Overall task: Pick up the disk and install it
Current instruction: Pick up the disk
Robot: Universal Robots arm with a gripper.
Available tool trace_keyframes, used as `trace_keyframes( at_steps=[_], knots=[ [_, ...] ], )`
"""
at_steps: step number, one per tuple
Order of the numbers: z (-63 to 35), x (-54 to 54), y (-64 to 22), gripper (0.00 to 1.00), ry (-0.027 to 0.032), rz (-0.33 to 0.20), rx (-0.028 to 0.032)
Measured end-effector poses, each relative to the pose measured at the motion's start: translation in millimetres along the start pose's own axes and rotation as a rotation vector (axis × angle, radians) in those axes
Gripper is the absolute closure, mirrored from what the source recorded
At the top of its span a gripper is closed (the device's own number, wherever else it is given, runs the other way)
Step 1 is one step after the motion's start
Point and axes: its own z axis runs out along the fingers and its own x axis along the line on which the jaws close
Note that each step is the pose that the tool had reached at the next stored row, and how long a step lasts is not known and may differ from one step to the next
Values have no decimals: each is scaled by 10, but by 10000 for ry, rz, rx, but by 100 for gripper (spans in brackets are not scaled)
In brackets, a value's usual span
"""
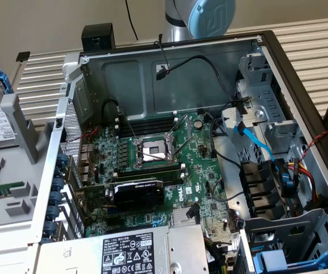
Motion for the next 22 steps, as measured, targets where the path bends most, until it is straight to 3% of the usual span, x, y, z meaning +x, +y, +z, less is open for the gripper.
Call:
trace_keyframes(
  at_steps=[7,11,22],
  knots=[
    [127,7,1,29,1,-36,3],
    [201,73,0,29,-13,-150,-1],
    [396,92,-3,29,-51,-1229,10]
  ],
)
